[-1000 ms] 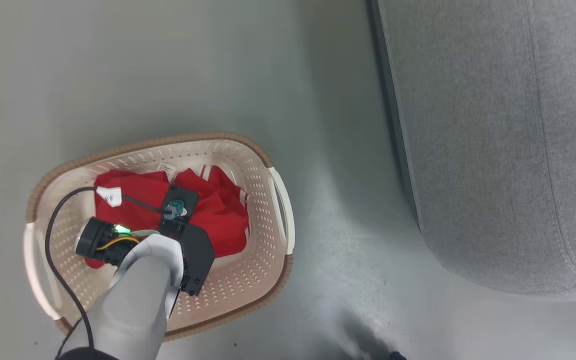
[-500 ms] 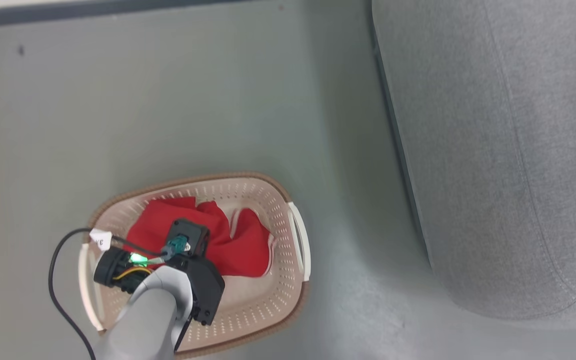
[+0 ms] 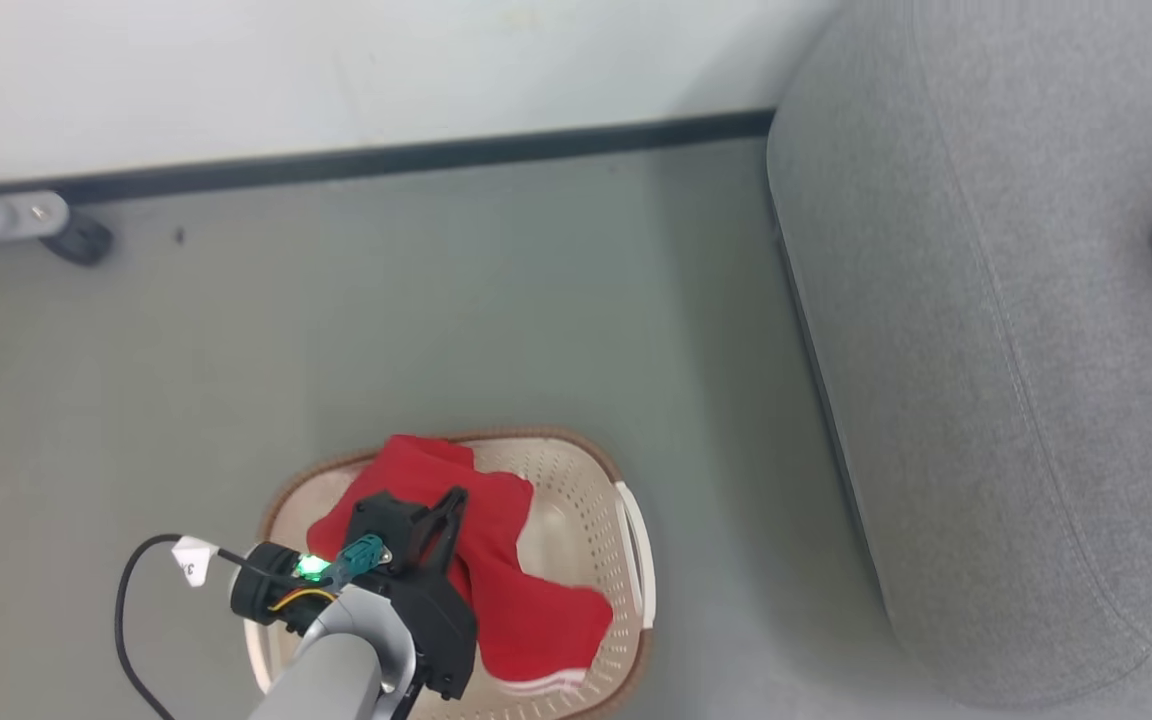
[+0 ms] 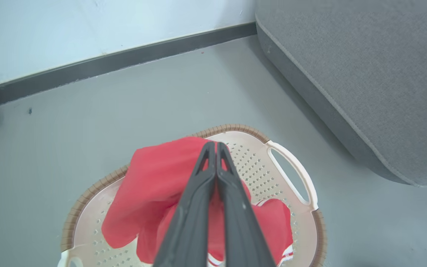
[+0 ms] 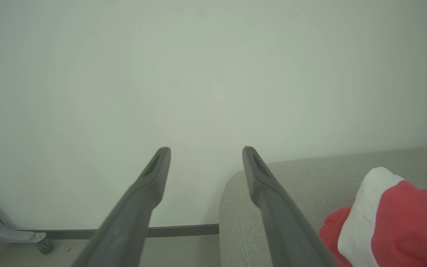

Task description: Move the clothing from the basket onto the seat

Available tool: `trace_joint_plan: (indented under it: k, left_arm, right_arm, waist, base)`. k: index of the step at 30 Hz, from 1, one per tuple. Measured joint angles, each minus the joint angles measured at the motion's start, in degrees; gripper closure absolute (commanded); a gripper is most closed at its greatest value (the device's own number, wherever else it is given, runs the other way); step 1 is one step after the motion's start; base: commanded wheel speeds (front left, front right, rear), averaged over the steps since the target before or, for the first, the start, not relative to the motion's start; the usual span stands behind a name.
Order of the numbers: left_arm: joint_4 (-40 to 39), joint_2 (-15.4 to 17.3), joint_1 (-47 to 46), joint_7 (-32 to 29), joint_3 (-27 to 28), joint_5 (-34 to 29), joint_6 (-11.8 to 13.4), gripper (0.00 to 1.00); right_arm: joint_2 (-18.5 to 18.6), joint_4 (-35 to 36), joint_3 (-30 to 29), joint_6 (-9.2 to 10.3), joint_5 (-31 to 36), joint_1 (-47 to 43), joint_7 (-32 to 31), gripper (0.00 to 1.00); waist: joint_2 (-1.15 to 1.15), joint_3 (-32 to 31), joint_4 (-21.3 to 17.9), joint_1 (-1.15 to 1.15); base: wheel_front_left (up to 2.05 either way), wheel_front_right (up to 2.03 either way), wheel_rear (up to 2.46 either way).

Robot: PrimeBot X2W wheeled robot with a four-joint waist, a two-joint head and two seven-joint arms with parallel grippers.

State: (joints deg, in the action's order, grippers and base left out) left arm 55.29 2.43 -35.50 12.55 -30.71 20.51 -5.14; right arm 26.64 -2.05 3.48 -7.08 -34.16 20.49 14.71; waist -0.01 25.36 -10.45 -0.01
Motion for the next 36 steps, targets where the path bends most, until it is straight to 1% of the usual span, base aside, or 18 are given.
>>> trace_joint_plan:
  k: [10,14,25,28,36]
  left_arm:
    - [-8.33,-0.08,1.52,0.76,-1.24,2.16,-0.48,1.0]
    - [-11.34,-0.09,1.6,0.97,-1.19,3.1,-0.49,1.0]
    - [-19.04,-0.12,1.61,1.18,-1.15,3.14,-0.51,1.0]
    - [-20.83,-0.12,1.62,1.05,-1.2,3.14,-0.48,1.0]
    - [-25.72,-0.13,1.64,-1.66,-2.16,3.14,-0.43,1.0]
  right_arm:
    - [-0.08,-0.77,1.65,0.0,-0.01,-4.34,0.0,0.0]
    - [-0.56,-0.7,2.78,0.0,-0.01,-6.03,0.0,0.0]
    - [-1.71,-0.43,6.09,0.0,-0.01,-10.87,0.0,0.0]
    - [-1.7,0.09,8.0,0.0,0.0,-11.21,0.0,0.0]
    - [-1.45,1.85,15.05,0.0,0.01,-11.98,-0.75,0.0]
  waist:
    - [0.0,-7.46,2.26,0.0]
    - [0.0,-9.7,2.93,0.0]
    - [0.0,-14.94,4.22,0.01]
    - [0.0,-16.19,4.44,0.01]
    - [0.0,-18.39,5.69,0.0]
  base:
    - [0.0,0.0,0.0]
    - [0.0,0.0,0.0]
    - [0.0,0.0,0.0]
    - [0.0,0.0,0.0]
    - [0.0,0.0,0.0]
